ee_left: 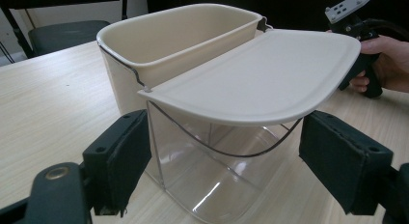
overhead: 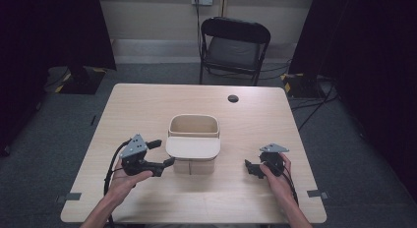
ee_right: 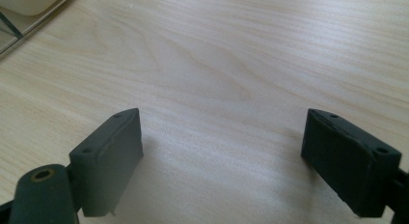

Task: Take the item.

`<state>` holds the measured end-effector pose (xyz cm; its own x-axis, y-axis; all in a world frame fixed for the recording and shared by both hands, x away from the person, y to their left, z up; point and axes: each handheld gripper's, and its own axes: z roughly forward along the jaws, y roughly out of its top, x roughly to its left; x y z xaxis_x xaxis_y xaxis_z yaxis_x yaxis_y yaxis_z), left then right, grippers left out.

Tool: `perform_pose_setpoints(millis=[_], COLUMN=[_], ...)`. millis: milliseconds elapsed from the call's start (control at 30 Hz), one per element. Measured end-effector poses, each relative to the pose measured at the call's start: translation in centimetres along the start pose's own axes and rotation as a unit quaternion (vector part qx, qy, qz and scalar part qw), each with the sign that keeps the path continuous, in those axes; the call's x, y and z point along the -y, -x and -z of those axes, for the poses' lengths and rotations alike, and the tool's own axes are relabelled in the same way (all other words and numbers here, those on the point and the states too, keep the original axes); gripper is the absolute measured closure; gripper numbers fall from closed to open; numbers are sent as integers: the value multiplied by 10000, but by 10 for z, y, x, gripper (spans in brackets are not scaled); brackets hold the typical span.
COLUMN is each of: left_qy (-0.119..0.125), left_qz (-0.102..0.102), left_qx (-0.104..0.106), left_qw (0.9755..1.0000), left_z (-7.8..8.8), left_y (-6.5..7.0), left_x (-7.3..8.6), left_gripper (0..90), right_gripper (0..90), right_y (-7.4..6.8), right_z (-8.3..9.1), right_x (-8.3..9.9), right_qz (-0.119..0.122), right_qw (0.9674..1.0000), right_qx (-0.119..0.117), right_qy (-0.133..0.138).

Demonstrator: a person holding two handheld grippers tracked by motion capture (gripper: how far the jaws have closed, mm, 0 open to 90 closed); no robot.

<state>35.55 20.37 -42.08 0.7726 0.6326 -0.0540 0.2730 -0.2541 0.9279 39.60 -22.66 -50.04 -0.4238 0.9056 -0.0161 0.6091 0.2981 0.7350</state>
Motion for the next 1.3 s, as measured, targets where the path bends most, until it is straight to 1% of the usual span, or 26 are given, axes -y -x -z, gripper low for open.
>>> perform_pose_setpoints(millis=[33, 67, 100, 200, 267, 300, 333, 467, 500, 567, 767, 933, 967, 1100, 1167, 1233, 1267, 1300], left_qy=[-1, -54, -21, -38, -7, -27, -50, -21, -12, -14, 8, 65, 58, 90, 56, 65, 78, 89], left_qz=[-8, -16, 4, -1, -24, -21, -65, -68, -32, -66, 1, 36, -1, 37, 29, 28, 59, 47], left_qx=[-11, -20, -5, 18, 43, 43, 61, 77, 76, 77, 127, 126, 139, 126, 90, 94, 114, 144], left_qw=[10000, 10000, 10000, 10000, 10000, 10000, 9999, 9999, 10000, 9999, 9999, 9999, 9999, 9999, 9999, 9999, 9999, 9998], left_z=[0, 0, -1, -1, -3, -3, -3, -5, -5, -6, -7, -7, -8, -8, -8, -8, -9, -9], left_y=[0, 1, 1, 1, 2, 3, 2, 3, 4, 4, 4, 4, 3, 4, 4, 4, 3, 3], left_x=[0, -1, -1, -2, -3, -3, -4, -4, -5, -6, -7, -9, -9, -11, -12, -12, -12, -12], left_gripper=[184, 185, 185, 187, 189, 189, 189, 191, 191, 191, 191, 193, 191, 190, 189, 183, 183, 183], right_gripper=[139, 139, 139, 139, 139, 139, 139, 139, 139, 139, 139, 139, 139, 139, 139, 139, 139, 139], right_y=[0, 0, 0, 0, 0, 0, 0, 0, 0, 0, 0, 0, 0, 0, 0, 0, 0, 0], right_z=[0, 0, 0, 0, 0, 0, 0, 0, 0, 0, 0, 0, 0, 0, 0, 0, 0, 0], right_x=[0, 0, 0, 0, 0, 0, 0, 0, 0, 0, 0, 0, 0, 0, 0, 0, 0, 0], right_qz=[2, 2, 1, -2, 0, 1, 1, 3, 2, 1, 2, 1, 0, 0, 0, 1, 0, 0], right_qw=[10000, 10000, 10000, 10000, 10000, 10000, 10000, 10000, 10000, 10000, 10000, 10000, 10000, 10000, 10000, 10000, 10000, 10000], right_qx=[0, -1, 0, 1, 0, 0, 0, -1, -1, 0, 0, -1, 0, 0, -1, -1, 0, 0], right_qy=[0, 1, 0, -3, 0, 0, 0, 1, 1, 0, 0, 0, 0, 0, -1, 0, 0, 0])
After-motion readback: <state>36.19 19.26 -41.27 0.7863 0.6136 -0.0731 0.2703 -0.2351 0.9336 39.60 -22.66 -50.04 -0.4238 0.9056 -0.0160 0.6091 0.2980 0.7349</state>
